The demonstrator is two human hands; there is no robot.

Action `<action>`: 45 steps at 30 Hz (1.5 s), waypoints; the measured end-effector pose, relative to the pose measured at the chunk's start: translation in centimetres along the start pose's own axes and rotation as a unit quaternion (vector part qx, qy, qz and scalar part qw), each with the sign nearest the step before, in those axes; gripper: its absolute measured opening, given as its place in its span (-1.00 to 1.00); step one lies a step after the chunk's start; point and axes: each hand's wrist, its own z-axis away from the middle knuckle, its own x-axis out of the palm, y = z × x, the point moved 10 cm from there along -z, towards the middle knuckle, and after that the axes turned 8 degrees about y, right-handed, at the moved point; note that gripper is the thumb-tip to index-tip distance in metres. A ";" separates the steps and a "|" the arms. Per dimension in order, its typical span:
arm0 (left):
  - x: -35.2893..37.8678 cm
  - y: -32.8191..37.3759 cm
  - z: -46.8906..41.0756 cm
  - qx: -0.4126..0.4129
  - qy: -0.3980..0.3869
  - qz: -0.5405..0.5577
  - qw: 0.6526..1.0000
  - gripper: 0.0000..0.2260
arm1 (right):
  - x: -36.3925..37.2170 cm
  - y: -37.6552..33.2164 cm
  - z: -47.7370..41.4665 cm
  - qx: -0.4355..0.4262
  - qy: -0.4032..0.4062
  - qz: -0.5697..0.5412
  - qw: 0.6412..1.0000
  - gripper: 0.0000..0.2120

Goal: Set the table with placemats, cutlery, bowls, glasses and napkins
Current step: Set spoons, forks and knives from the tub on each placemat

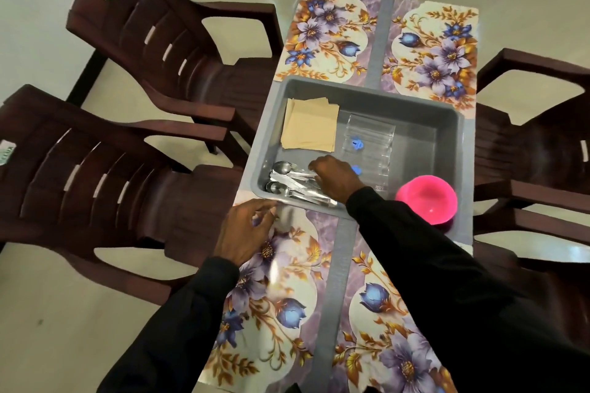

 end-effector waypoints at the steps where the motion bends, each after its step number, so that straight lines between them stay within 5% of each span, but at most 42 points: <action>1: -0.2 -0.3 0.0 0.002 0.000 0.000 1.000 -0.84 | 0.5 -0.6 -0.6 -0.004 -0.004 0.006 1.000 -0.78; 7: -1.2 -1.9 -0.3 0.008 0.010 -0.001 1.000 -0.85 | 3.2 -3.3 -2.7 -0.007 -0.018 0.039 0.999 -0.93; 16: -1.3 -2.4 -1.3 0.011 0.002 0.023 1.000 -0.86 | 4.1 -2.2 -2.8 0.025 0.028 0.065 0.997 -0.92; 20: -1.3 -2.4 -1.3 0.018 0.007 0.027 0.999 -0.86 | 4.7 -2.1 -2.8 0.033 0.008 0.053 0.998 -0.76; 33: -0.9 -3.5 -0.8 0.007 0.005 0.045 0.999 -0.84 | 5.2 -2.2 -2.9 0.105 -0.025 -0.022 0.994 -0.86; 37: -0.9 -3.5 -0.5 0.012 0.008 0.055 0.998 -0.83 | 5.3 -3.3 -3.2 0.084 -0.020 0.032 0.996 -0.74; 45: -1.1 -4.0 -0.3 -0.003 0.014 0.064 0.998 -0.82 | 4.9 -2.3 -2.8 0.125 -0.046 0.041 0.990 -0.86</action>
